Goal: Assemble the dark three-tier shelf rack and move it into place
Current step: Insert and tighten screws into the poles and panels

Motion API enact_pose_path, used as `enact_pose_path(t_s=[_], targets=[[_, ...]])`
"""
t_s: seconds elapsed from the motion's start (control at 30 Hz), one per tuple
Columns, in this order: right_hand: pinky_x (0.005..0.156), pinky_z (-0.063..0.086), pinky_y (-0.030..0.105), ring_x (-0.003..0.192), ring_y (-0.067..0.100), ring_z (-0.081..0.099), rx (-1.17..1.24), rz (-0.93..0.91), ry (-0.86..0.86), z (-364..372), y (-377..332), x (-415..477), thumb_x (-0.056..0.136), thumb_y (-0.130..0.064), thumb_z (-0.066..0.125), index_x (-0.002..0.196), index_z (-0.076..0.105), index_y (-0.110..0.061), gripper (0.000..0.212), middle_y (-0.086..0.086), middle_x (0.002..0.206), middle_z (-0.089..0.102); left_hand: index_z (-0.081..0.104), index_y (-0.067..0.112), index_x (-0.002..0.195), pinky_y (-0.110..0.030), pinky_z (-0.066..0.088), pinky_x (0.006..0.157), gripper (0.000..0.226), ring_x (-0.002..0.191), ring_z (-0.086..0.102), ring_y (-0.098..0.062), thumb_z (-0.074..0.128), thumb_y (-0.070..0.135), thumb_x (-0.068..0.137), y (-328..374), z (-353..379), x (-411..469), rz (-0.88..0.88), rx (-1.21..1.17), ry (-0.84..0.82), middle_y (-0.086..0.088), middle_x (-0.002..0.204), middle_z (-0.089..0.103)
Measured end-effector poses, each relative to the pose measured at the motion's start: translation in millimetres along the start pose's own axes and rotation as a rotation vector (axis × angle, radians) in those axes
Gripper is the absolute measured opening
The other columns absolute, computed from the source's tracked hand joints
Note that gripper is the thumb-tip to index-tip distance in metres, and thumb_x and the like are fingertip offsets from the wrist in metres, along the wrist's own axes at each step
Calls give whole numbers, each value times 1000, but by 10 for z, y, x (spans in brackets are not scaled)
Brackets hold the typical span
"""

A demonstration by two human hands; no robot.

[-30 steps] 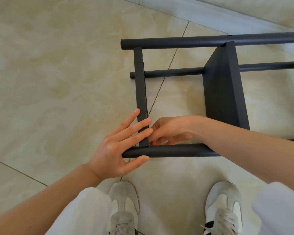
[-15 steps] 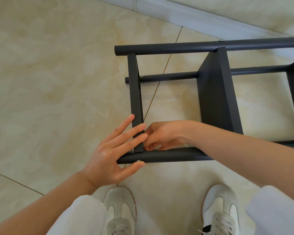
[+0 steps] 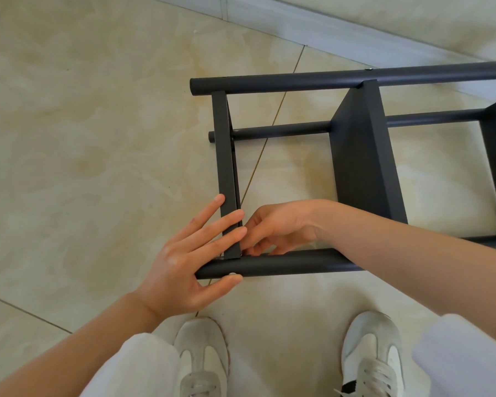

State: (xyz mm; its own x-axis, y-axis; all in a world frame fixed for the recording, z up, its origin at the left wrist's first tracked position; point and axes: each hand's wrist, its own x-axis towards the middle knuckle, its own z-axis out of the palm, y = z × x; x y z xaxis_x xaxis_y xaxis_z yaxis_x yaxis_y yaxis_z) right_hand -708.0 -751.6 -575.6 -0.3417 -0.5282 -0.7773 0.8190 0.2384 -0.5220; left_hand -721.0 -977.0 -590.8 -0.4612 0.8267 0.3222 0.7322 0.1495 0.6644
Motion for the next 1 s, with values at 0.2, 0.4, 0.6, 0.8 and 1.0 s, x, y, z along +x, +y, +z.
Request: enact_pose_path(t_s=[0.2, 0.4, 0.6, 0.8, 1.0], targets=[[104, 47, 47, 112, 23, 66, -36, 20, 80, 48, -10, 78, 91, -20, 67, 96, 73, -16, 8, 8, 111, 73, 52, 6, 141, -42, 35, 118, 54, 148, 31, -41, 64, 36, 97, 3, 2, 9, -2, -2, 5, -12, 150, 50], [106, 45, 49, 119, 27, 62, -11, 8, 43, 0, -1, 32, 94, -23, 65, 107, 71, -9, 20, 10, 112, 65, 52, 7, 141, -42, 35, 118, 55, 148, 31, -41, 65, 36, 96, -9, 6, 5, 3, -1, 9, -10, 151, 49], [103, 49, 48, 113, 23, 66, -15, 19, 74, 55, -5, 93, 93, -18, 65, 103, 70, -16, 11, 11, 121, 69, 55, 5, 138, -42, 34, 118, 53, 148, 31, -41, 67, 34, 95, -16, 18, -6, -2, -3, 13, -12, 150, 50], [107, 45, 51, 124, 31, 59, 5, -4, 31, 8, 6, 22, 96, -21, 62, 118, 66, -4, 29, 19, 123, 63, 57, 3, 135, -40, 34, 118, 52, 148, 31, -40, 68, 34, 95, -19, 13, 1, -7, 4, 5, -13, 149, 51], [108, 44, 50, 119, 31, 61, 3, 6, 7, 48, -22, 49, 97, -18, 59, 115, 66, -6, 22, 21, 126, 63, 58, 3, 134, -41, 34, 118, 52, 148, 31, -41, 68, 34, 94, -9, 10, 2, -10, 1, 9, -14, 148, 51]])
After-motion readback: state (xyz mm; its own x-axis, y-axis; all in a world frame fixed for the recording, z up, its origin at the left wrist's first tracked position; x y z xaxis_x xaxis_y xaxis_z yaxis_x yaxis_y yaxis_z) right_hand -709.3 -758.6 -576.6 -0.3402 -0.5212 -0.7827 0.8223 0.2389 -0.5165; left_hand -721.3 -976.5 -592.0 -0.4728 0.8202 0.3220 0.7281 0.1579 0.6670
